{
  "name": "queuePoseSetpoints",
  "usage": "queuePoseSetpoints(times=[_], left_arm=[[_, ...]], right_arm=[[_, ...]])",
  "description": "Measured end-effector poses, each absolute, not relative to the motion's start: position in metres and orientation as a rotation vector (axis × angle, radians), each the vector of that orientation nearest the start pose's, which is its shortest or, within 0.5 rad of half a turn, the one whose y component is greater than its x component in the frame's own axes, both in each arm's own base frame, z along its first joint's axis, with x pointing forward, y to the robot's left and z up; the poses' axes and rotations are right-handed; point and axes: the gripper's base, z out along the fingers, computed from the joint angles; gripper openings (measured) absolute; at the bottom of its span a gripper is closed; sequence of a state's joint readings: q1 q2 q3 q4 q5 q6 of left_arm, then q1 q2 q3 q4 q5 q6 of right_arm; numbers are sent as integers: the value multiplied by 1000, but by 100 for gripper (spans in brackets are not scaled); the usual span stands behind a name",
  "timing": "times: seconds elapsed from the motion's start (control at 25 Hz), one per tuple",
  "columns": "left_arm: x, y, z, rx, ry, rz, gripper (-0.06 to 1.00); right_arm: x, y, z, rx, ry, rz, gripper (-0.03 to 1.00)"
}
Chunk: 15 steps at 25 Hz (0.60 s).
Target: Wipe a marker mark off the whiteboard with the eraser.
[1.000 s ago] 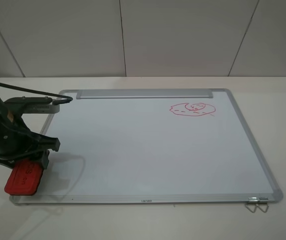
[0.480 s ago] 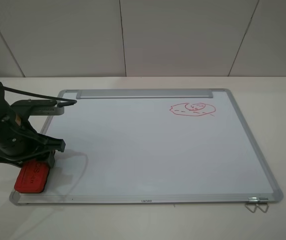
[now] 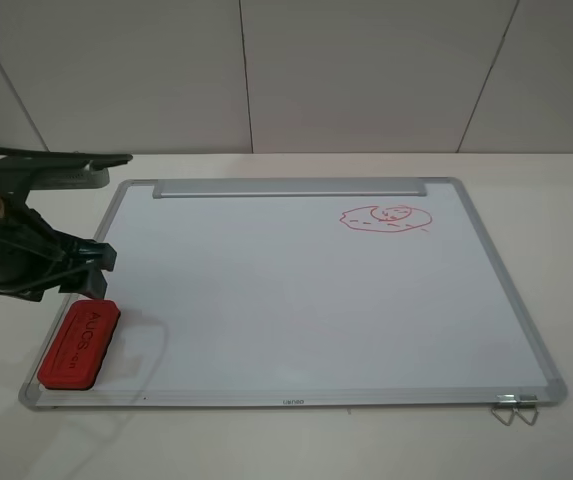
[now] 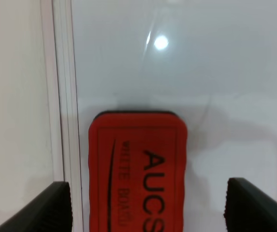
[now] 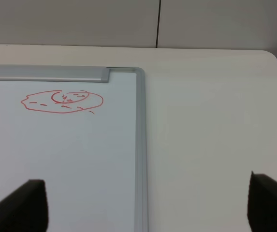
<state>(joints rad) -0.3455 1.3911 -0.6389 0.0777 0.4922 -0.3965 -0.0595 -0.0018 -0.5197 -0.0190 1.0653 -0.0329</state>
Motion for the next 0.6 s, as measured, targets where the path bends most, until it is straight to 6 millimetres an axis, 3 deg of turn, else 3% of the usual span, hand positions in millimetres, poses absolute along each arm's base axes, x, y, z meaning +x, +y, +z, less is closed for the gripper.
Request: queuePoseSetpoints(times=[0.24, 0.44, 0.6], left_arm=[[180, -61, 256, 65, 2515, -201, 75], [120, -38, 309, 75, 2234, -273, 77], [69, -19, 328, 96, 2062, -294, 77]], right_arm=[[-8, -1, 282, 28, 2028, -81, 71], [-8, -1, 282, 28, 2028, -81, 71], [-8, -1, 282, 28, 2028, -81, 71]])
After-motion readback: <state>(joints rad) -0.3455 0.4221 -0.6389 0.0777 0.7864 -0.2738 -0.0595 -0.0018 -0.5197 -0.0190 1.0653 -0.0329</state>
